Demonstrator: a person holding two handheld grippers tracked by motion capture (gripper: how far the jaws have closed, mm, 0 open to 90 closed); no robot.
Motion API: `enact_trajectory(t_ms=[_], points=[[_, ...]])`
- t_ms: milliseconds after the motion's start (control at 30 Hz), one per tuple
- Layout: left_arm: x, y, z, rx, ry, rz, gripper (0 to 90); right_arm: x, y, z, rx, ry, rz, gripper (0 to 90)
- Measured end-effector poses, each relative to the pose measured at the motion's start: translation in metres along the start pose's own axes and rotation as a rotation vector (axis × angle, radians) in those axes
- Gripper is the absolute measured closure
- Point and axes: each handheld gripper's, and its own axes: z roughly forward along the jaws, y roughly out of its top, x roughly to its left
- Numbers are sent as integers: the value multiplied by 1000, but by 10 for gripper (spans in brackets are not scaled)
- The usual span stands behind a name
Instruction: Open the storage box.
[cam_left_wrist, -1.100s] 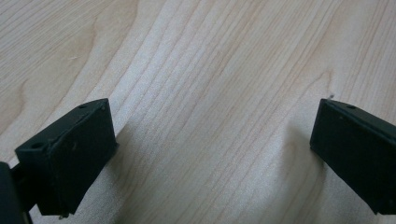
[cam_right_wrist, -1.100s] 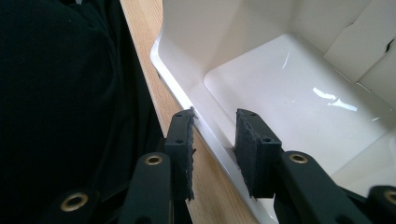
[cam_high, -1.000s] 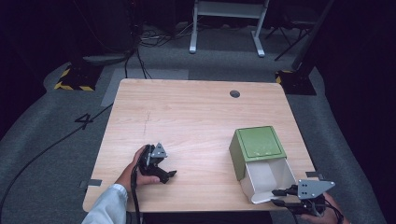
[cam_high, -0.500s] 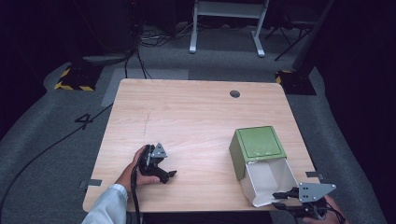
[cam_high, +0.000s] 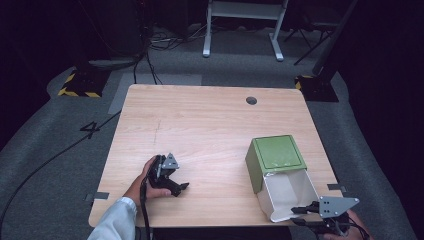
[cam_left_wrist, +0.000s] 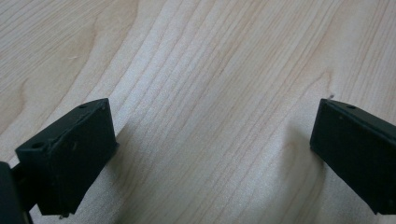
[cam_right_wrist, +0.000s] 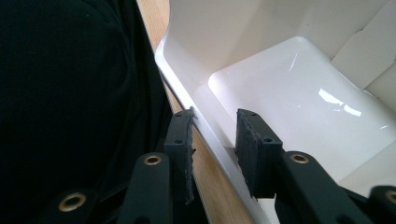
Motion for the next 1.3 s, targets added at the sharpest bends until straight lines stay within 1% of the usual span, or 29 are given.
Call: enact_trajectory(t_ms=[233, 267, 300, 500, 533, 633, 700, 733, 767, 800, 833, 867, 900, 933, 967, 1000, 1033, 1067, 1100, 1133, 1300], points=[[0, 0, 0, -1, 0, -1, 4, 1, 0, 0, 0, 9, -2, 664], [0, 0, 0, 0, 0, -1, 4, 1, 0, 0, -4, 12, -1, 649], [0, 0, 0, 0, 0, -1, 4, 1, 1, 0, -7, 7, 0, 615], [0, 0, 0, 0, 0, -1, 4, -3, 4, -14, -80, -32, 14, 600], [0, 0, 0, 0, 0, 0, 4, -4, 5, -16, -87, -43, 16, 572], [0, 0, 0, 0, 0, 0, 4, -5, 7, -20, -100, -52, 24, 562], [0, 0, 0, 1, 1, 0, 4, -6, 8, -23, -110, -68, 25, 540], [0, 0, 0, 1, 1, 0, 4, -7, 10, -26, -120, -88, 29, 504], [0, 0, 0, 0, 0, -1, 4, -7, 10, -26, -120, -88, 29, 504], [0, 0, 0, 0, 0, 0, 4, -8, 11, -28, -127, -102, 30, 491], [0, 0, 0, 1, 1, 0, 4, -10, 12, -34, -146, -129, 42, 460], [0, 0, 0, 0, 0, 0, 4, -10, 12, -34, -146, -129, 42, 460], [0, 0, 0, 0, 0, -1, 4, -11, 13, -38, -153, -144, 47, 451], [0, 0, 0, 0, 1, -1, 4, -15, 13, -43, -167, -174, 62, 432], [0, 0, 0, 1, 1, 0, 4, -15, 13, -43, -167, -174, 62, 432], [0, 0, 0, 0, 0, -1, 4, -19, 14, -49, -185, -195, 71, 424], [0, 0, 0, 1, 1, 0, 4, -21, 14, -52, -190, -209, 74, 411], [0, 0, 0, 1, 1, 0, 4, -21, 14, -52, -190, -209, 74, 411], [0, 0, 0, 0, 0, 0, 4, -22, 14, -54, -193, -224, 82, 407], [0, 0, 0, 0, 1, 0, 4, -25, 15, -57, -204, -227, 88, 404], [0, 0, 0, 0, 1, 0, 4, -27, 15, -61, -210, -250, 86, 388]])
